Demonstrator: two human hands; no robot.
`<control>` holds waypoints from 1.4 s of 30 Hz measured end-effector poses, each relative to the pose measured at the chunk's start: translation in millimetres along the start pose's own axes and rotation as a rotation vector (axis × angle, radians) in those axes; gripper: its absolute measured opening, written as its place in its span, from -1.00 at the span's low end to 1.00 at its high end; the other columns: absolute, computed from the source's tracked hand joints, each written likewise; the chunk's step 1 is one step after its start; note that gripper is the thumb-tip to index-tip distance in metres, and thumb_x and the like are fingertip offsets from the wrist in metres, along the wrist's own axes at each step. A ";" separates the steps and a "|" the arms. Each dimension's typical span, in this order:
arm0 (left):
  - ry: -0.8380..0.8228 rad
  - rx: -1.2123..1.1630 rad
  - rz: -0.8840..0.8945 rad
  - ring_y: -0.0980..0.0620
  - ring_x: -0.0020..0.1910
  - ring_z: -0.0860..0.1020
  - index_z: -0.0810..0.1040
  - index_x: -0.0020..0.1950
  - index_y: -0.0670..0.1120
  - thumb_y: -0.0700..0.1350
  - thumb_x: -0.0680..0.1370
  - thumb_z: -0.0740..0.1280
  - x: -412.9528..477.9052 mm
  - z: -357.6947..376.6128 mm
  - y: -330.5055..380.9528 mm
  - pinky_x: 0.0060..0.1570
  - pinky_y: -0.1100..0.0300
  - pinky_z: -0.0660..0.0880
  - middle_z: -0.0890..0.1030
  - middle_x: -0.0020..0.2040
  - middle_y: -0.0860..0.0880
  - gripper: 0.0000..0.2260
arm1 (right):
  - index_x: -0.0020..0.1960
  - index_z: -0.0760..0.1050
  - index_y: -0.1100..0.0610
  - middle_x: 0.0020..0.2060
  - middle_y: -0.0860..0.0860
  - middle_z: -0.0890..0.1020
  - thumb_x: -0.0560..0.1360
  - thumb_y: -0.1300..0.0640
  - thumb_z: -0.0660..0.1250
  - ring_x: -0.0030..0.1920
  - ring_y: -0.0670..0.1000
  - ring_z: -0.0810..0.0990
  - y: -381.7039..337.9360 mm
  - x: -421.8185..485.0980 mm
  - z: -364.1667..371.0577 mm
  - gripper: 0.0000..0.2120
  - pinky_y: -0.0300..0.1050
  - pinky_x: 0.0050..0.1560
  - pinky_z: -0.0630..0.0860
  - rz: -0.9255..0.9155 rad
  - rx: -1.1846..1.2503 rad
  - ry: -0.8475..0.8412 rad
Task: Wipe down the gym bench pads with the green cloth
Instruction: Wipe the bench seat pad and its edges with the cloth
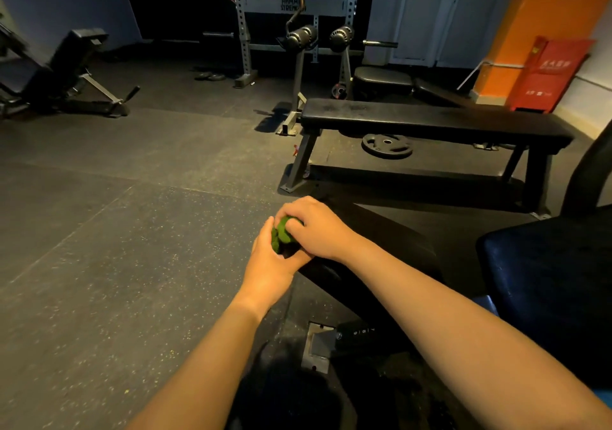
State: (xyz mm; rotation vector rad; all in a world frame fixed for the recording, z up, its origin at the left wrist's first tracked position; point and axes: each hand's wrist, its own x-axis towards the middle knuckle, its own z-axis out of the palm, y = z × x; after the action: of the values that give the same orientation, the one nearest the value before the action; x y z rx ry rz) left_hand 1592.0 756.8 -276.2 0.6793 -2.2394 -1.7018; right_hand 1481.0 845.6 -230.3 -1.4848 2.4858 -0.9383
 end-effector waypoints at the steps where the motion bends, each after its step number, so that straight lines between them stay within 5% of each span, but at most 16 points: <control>1: 0.001 -0.002 0.004 0.06 0.43 0.40 0.16 0.58 0.20 0.23 0.29 0.58 -1.6 -0.1 2.1 0.42 0.00 0.38 0.35 0.51 0.08 -0.04 | 0.02 0.61 0.11 -0.04 0.04 0.63 0.53 0.25 0.19 0.07 0.00 0.48 3.1 4.8 -0.4 -0.77 -0.17 0.04 0.35 0.019 0.007 0.043; 5: 0.011 -0.020 -0.037 -0.04 0.51 0.30 -0.01 0.63 0.17 0.11 0.46 0.52 -10.5 0.9 6.4 0.40 0.04 0.32 0.13 0.61 0.07 -0.09 | 0.15 0.58 0.07 0.09 0.02 0.62 0.60 0.25 0.14 0.11 0.00 0.53 22.7 25.9 -8.6 -0.72 -0.15 0.04 0.38 0.206 0.128 0.127; 9: -0.001 -0.038 -0.040 0.00 0.46 0.38 0.16 0.60 0.14 0.08 0.50 0.48 -13.7 2.4 10.4 0.33 0.13 0.37 0.28 0.56 0.06 -0.24 | 0.31 0.51 0.03 0.21 0.05 0.59 0.66 0.18 0.11 0.22 0.05 0.52 37.1 23.9 -13.2 -0.69 -0.12 0.14 0.40 0.361 0.200 0.254; 13: -0.040 -0.085 -0.011 0.08 0.41 0.42 0.31 0.56 0.06 0.01 0.52 0.47 -17.9 3.1 10.7 0.24 0.27 0.36 0.41 0.49 0.03 -0.36 | 0.26 0.55 0.05 0.19 0.01 0.55 0.63 0.24 0.17 0.19 0.01 0.51 26.1 -2.8 -5.4 -0.71 -0.20 0.11 0.35 0.324 0.174 0.372; 19: -0.106 -0.178 -0.042 0.12 0.48 0.35 0.27 0.55 0.23 0.25 0.46 0.39 -20.0 3.4 8.9 0.50 -0.05 0.28 0.39 0.51 0.15 -0.33 | 0.01 0.65 0.06 -0.07 -0.11 0.55 0.50 0.25 0.28 0.05 -0.14 0.51 0.2 -57.8 7.1 -0.79 -0.24 0.08 0.43 0.174 0.276 0.383; 23: -0.140 -0.142 -0.049 0.15 0.48 0.34 0.26 0.54 0.27 0.33 0.41 0.32 -13.7 3.6 6.1 0.51 -0.05 0.25 0.38 0.50 0.19 -0.29 | 0.08 0.62 0.06 0.02 -0.08 0.54 0.51 0.30 0.24 0.13 -0.10 0.47 6.7 -47.8 3.9 -0.73 -0.22 0.17 0.41 0.137 0.173 0.335; 29: -0.057 -0.032 0.022 0.28 0.34 0.30 0.20 0.61 0.08 0.04 0.67 0.24 -21.2 5.6 15.4 0.26 0.31 0.25 0.33 0.51 0.14 -0.49 | 0.42 0.47 0.06 0.39 0.06 0.48 0.61 0.32 0.14 0.41 0.06 0.40 47.2 -2.1 -13.8 -0.57 -0.21 0.38 0.22 0.319 0.147 0.328; 35: -0.014 -0.003 0.042 0.27 0.35 0.29 0.19 0.61 0.05 0.04 0.67 0.23 -23.3 9.2 16.1 0.26 0.31 0.24 0.31 0.55 0.08 -0.48 | 0.38 0.51 0.00 0.28 0.07 0.55 0.59 0.27 0.15 0.27 0.14 0.51 49.9 11.3 -13.3 -0.57 0.03 0.26 0.45 0.475 0.185 0.366; 42: -0.014 -0.084 0.013 0.10 0.53 0.25 0.18 0.62 0.05 0.01 0.67 0.25 -24.0 10.1 15.5 0.53 0.04 0.21 0.27 0.57 0.06 -0.48 | 0.31 0.58 0.04 0.19 -0.07 0.54 0.57 0.22 0.22 0.22 -0.13 0.48 6.7 -51.0 9.2 -0.65 -0.25 0.25 0.39 0.241 0.156 0.408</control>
State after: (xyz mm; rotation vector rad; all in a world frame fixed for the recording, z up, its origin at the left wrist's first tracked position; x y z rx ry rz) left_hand 1604.7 780.6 -262.3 0.6342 -2.1629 -1.7883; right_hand 1505.9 885.7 -252.6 -0.9984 2.6964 -1.4663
